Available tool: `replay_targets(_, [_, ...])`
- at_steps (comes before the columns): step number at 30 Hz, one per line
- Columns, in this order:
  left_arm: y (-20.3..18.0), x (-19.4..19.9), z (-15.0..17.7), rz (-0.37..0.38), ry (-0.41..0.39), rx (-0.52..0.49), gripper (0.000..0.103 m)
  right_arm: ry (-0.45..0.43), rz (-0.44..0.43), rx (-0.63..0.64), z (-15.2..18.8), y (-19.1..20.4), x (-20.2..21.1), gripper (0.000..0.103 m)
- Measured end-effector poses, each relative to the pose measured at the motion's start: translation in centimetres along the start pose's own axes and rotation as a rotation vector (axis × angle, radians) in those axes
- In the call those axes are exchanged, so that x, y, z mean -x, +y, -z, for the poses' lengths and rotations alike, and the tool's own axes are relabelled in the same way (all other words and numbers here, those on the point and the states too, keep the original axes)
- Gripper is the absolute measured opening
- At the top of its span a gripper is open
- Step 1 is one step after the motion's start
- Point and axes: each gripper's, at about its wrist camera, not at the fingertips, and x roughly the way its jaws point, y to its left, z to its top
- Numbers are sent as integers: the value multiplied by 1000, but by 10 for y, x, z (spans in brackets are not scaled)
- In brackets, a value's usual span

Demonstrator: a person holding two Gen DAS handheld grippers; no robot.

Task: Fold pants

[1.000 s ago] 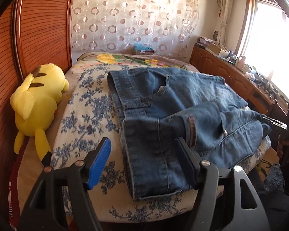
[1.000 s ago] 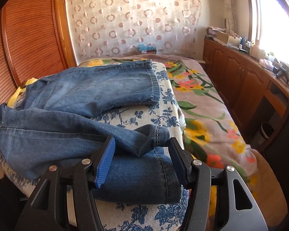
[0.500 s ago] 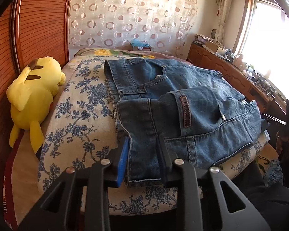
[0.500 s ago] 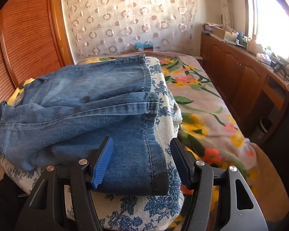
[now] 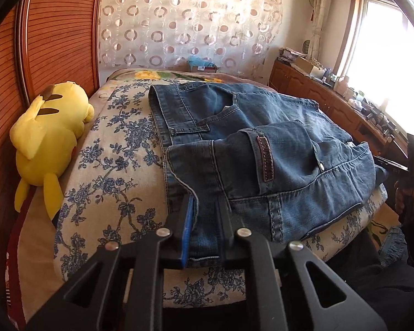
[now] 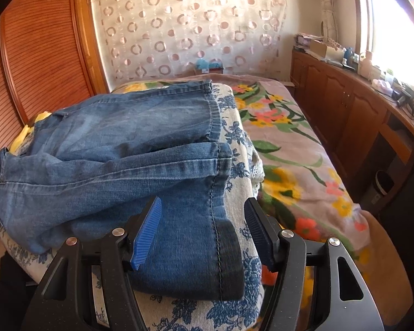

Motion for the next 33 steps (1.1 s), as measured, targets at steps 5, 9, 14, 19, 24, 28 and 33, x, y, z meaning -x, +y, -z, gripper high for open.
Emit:
replay_targets(5, [-1, 9, -1, -7, -38, -6, 5, 5, -6, 7, -9, -1, -8, 64])
replay_targets(9, [-3, 15, -4, -6, -54, -19, 4, 7, -66, -1, -17, -3, -12, 64])
replay_targets(14, [-8, 14, -5, -8, -48, -32, 4, 22, -142, -11, -25, -2, -20, 64])
replay_targets(19, [-8, 7, -3, -16, -23, -34, 5, 52, -148, -13, -26, -1, -35, 57])
replay_targets(24, [-8, 6, -2, -19, -17, -34, 5, 65, -172, -22, -26, -4, -40, 12])
replay_targets(28, [-7, 4, -1, -20, -15, -32, 5, 31, -202, -12, -26, -2, -33, 0])
replay_targets(33, [-7, 1, -1, -19, -6, -35, 5, -12, -153, 9, -31, -1, -22, 0])
